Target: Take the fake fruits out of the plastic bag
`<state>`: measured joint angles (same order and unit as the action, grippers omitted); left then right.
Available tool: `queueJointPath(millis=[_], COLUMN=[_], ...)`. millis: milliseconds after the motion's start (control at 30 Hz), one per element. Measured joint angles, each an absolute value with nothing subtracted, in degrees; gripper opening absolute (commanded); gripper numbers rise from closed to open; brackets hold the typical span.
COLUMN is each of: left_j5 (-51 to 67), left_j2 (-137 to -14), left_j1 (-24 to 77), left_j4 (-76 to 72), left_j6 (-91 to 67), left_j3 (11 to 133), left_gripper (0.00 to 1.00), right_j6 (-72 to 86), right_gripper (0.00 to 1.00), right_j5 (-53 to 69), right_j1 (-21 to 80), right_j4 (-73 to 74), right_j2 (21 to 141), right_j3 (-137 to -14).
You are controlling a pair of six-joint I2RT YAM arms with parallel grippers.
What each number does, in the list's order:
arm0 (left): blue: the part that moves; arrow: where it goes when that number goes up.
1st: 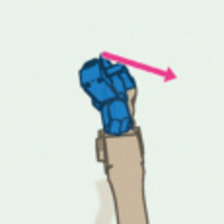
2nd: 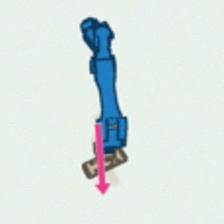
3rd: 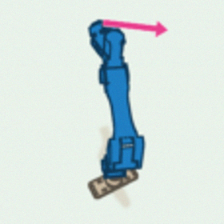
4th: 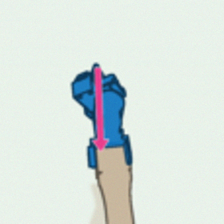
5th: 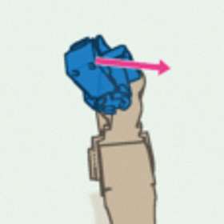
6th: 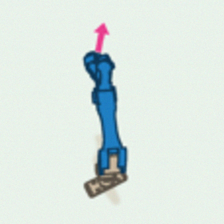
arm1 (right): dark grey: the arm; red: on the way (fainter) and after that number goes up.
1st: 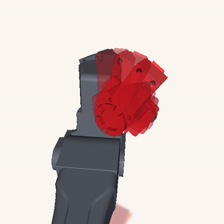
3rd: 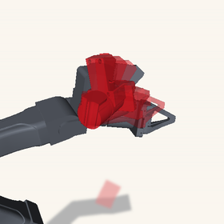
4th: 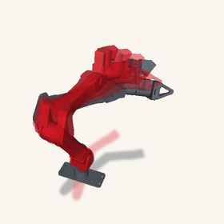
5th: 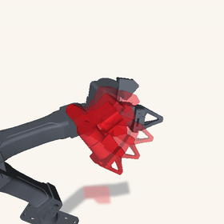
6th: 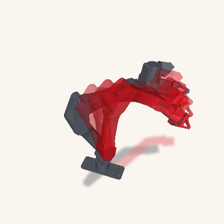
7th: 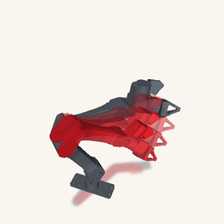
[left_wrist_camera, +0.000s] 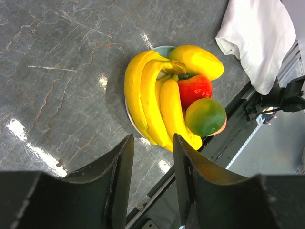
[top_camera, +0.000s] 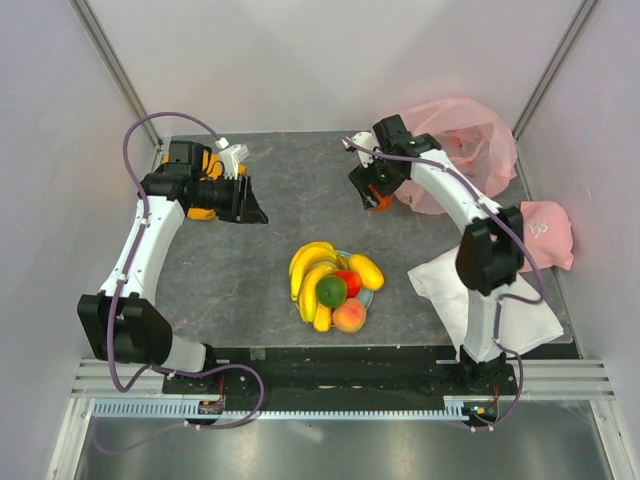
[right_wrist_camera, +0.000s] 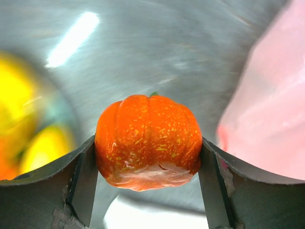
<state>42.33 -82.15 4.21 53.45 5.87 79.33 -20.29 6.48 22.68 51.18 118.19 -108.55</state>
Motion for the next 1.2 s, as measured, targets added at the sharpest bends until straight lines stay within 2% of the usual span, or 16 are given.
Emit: queueJointPath(millis=[167, 267, 567, 1000, 1200], left_j5=[42.5, 42.6, 42.6, 42.1, 42.0], left_j2=[-83.0, -83.8, -84.1, -79.9, -79.4], left_j1=[4.2, 4.2, 4.2, 4.2, 4.2], left_j4=[53.4, 53.4, 53.4, 53.7, 53.7], left_j6=[5.8, 5.8, 5.8, 5.9, 5.9], left_j3=[79.9, 80.4, 81.2, 78.0, 77.5], left_gripper=[0.46, 0.46, 0.46, 0.46, 0.46], right_j6=[-24.6, -26.3, -22.6, -18.8, -18.2], right_gripper=[0.64, 0.65, 0.67, 0.71, 0.77], right_j5=[18.7, 24.6, 32.2, 35.3, 35.4], right_j1=[25.3, 26.2, 30.6, 36.4, 36.4], right_j4=[57.1, 60.2, 62.5, 61.0, 60.9], right_j2=[103.2, 100.3, 108.8, 117.4, 118.8], right_j3=[-103.0, -101.4, -99.7, -105.2, -105.2])
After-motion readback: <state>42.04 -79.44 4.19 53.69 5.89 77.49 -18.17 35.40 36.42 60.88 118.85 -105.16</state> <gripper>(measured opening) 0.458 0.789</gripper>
